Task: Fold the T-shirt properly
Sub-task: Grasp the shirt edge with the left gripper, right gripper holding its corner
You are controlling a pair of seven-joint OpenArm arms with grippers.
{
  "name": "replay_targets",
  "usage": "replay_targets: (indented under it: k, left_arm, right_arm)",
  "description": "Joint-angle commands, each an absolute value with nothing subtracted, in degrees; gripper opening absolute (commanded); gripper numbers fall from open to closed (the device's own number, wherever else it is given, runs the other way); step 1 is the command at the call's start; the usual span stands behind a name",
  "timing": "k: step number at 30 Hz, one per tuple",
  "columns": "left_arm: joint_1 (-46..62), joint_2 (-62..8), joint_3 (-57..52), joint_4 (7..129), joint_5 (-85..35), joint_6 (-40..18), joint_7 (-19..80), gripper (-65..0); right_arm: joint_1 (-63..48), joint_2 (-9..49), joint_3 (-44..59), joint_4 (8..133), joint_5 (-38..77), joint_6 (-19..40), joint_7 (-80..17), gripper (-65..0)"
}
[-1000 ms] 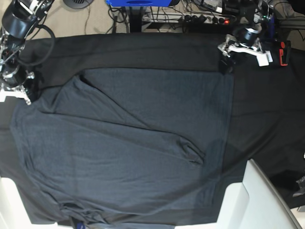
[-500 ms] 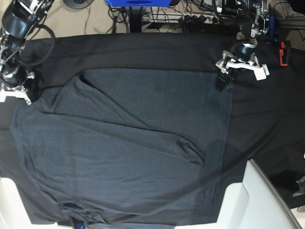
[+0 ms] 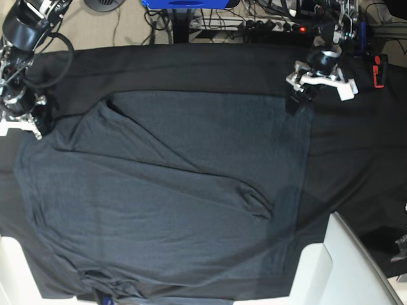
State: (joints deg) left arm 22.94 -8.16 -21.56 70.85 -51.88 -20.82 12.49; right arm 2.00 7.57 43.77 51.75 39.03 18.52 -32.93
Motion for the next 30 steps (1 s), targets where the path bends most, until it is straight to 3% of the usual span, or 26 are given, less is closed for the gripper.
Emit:
replay_targets:
  k: [1,10,27,28,30]
  left_arm:
    - [24.13,-7.78,-23.52,71.43,-51.30,-18.77,13.05,-14.2]
    - [23.52,-7.34,-26.95,72.13,-50.95,-18.77,13.14,-14.2]
    - [19.30,-7.08,-19.65,71.96,-50.86,-16.22,13.14,-14.3]
    - [19.21,-7.08,-19.65,71.96,-50.86,-16.22,13.14,-15.1]
    - [19.03,-7.08,-19.47,71.96,-50.86,-16.22,13.14,-23.2]
  right_arm:
    - [1.80,7.96,43.56,51.91,37.14,17.45,-34.77,-63.6]
    - [1.80,7.96,43.56,51.91,37.14,17.45,-34.77,-63.6]
    - [1.80,7.96,43.56,51.91,37.14,17.45,-34.77,-63.6]
    - [1.80,7.96,43.56,51.91,37.14,17.45,-34.77,-63.6]
    - [1.80,7.96,43.56,51.91,37.05,17.45,-34.77,-63.6]
